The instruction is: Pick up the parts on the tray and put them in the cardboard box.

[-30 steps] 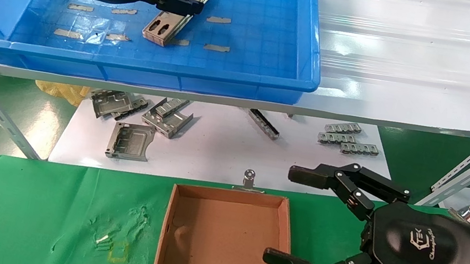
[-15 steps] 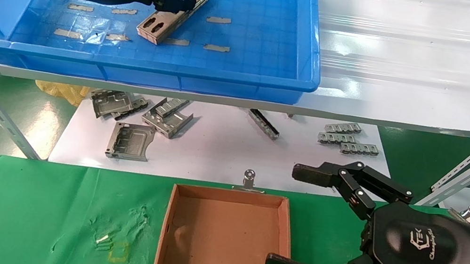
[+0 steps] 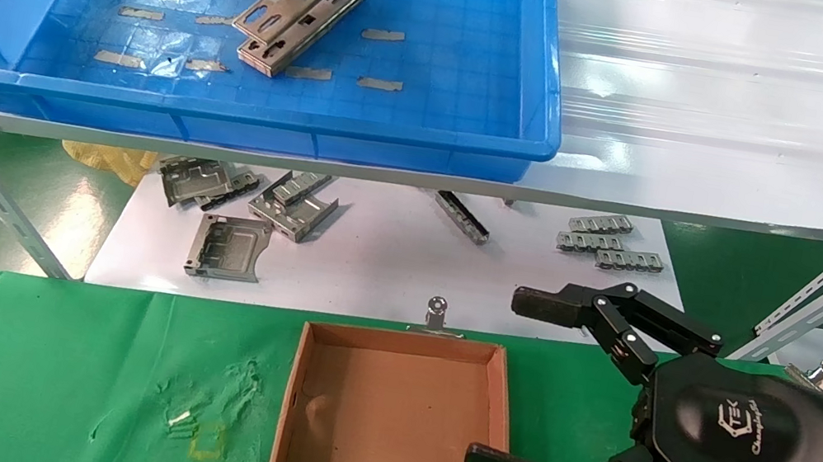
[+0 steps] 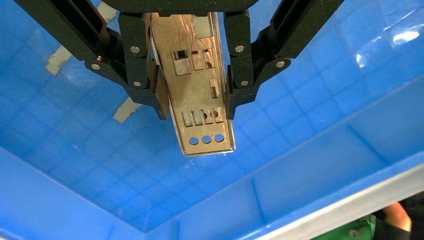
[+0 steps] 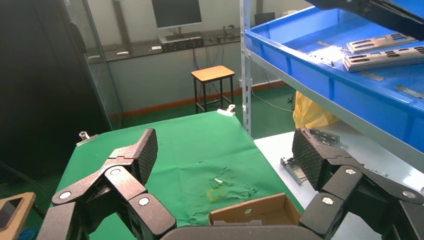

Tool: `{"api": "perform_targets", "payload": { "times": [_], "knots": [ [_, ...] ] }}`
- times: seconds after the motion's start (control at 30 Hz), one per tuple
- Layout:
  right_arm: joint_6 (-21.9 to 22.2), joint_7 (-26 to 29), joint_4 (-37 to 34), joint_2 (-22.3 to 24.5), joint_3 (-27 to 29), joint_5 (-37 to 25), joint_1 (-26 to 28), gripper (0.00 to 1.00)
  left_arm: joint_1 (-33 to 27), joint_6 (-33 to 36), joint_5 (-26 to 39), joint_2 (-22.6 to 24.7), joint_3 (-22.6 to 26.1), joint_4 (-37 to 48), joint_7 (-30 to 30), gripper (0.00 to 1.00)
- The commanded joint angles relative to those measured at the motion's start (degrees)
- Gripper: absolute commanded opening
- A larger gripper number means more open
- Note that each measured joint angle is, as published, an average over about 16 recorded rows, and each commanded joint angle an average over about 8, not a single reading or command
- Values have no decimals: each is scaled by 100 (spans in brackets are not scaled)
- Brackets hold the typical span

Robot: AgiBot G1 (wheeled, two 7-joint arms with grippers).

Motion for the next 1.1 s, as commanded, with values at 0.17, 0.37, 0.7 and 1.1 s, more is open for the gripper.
{"api": "perform_targets", "payload": {
  "times": [0.17,0.37,0.7,1.1],
  "knots": [
    [0,0,0,0,0,0,0,100,28,82,-66,-155,-45,-310,-187,0],
    [0,0,0,0,0,0,0,100,7,375,-340,-419,-186,-664,-264,0],
    [0,0,0,0,0,0,0,100,26,1282,-1103,-853,-478,-923,-262,0],
    [0,0,0,0,0,0,0,100,385,3352,-2370,-1350,-754,-1143,1002,0]
  ]
}}
